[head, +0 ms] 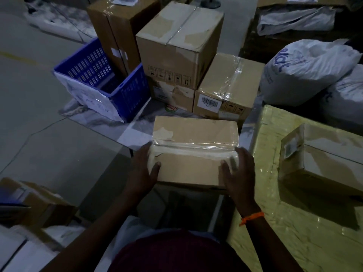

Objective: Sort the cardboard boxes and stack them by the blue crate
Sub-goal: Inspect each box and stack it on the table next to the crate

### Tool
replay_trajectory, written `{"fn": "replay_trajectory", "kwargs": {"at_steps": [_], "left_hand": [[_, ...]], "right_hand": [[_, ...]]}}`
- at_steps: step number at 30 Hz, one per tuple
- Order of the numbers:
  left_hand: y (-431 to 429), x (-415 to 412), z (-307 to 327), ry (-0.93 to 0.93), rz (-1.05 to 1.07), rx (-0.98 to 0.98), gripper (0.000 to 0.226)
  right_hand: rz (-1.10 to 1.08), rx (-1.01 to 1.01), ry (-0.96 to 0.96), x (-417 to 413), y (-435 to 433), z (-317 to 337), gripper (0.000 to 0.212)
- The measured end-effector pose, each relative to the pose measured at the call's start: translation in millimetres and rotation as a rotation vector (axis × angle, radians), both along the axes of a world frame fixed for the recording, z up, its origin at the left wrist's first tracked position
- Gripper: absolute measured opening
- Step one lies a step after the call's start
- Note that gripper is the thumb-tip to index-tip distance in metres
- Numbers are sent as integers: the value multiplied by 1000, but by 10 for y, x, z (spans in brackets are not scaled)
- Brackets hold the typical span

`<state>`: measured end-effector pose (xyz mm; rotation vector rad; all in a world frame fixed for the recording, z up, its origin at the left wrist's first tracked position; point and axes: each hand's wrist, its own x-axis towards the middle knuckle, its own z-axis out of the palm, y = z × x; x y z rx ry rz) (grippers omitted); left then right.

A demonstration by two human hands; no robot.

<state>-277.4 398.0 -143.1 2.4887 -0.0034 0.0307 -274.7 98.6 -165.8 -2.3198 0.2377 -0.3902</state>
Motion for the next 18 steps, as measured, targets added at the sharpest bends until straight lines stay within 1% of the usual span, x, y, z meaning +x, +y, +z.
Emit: {"fn": "replay_trajectory", "kwargs": {"at_steps": [1, 2, 4, 6, 8, 10, 14, 16, 18], "left_hand": [[-38, 66, -29, -43, -75, 117, 64], [-93, 149, -55, -45, -146, 210, 65], [-230, 353, -88, 8, -261, 345, 66], [-368, 529, -134, 53, -347, 426, 63], [-477, 631, -149, 63, -391, 464, 61], [-513, 667, -204, 59, -395, 476, 62], [-496, 679, -269, 84, -409, 506, 63], [-500, 683, -222, 121, -418, 505, 67], [-517, 648, -164, 162, -414, 494, 73]], "right_hand": [[62, -69, -11, 100, 74, 10, 57], [130, -126, 17, 202, 148, 27, 61], [255, -226, 153, 401, 278, 8, 68], [322, -388, 215, 549, 355, -34, 71], [340, -514, 217, 615, 376, -58, 74], [346, -549, 242, 625, 364, -71, 75], [356, -547, 271, 622, 374, -101, 76], [362, -536, 277, 611, 373, -84, 77], [394, -497, 275, 562, 346, -44, 73]]}}
